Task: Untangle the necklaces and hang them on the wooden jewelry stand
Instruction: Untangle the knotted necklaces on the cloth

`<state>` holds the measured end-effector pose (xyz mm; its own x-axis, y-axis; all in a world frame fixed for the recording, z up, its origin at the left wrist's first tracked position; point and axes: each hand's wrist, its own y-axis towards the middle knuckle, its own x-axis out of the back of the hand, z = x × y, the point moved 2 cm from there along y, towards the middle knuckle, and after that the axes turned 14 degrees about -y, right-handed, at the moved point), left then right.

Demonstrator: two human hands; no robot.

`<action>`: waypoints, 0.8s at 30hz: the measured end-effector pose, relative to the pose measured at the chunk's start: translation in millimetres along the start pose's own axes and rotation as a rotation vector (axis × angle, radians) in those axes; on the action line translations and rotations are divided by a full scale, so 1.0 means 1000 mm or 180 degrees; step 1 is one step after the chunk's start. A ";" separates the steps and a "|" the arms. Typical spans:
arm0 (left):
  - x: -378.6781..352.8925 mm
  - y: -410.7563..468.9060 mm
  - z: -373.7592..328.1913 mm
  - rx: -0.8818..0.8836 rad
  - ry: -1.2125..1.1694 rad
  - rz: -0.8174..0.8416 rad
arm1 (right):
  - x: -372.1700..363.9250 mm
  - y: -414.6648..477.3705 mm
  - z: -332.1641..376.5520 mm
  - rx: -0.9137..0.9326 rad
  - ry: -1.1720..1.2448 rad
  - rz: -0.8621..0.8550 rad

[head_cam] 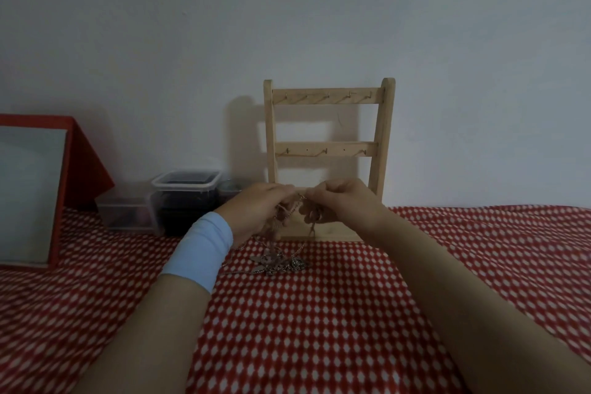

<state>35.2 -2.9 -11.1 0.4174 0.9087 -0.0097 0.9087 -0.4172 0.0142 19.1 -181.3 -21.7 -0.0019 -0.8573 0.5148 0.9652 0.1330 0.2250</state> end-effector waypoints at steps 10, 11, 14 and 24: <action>0.014 0.004 0.009 -0.0076 -0.0542 0.0333 | 0.004 0.003 0.000 0.0077 -0.0961 0.0288; 0.014 0.004 0.010 -0.0077 -0.0496 0.0341 | 0.005 0.002 0.000 0.0104 -0.1145 0.0254; 0.016 0.005 0.010 -0.0057 -0.0319 0.0337 | 0.008 0.000 0.002 0.0157 -0.1620 0.0261; 0.017 0.011 0.007 0.0179 0.0059 -0.0095 | 0.019 -0.002 -0.001 -0.0047 -0.0424 0.0041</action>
<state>51.9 7.8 -18.5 0.3902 0.9207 0.0093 0.9201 -0.3895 -0.0422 17.3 -198.4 -13.3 -0.0233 -0.7818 0.6230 0.9692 0.1353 0.2060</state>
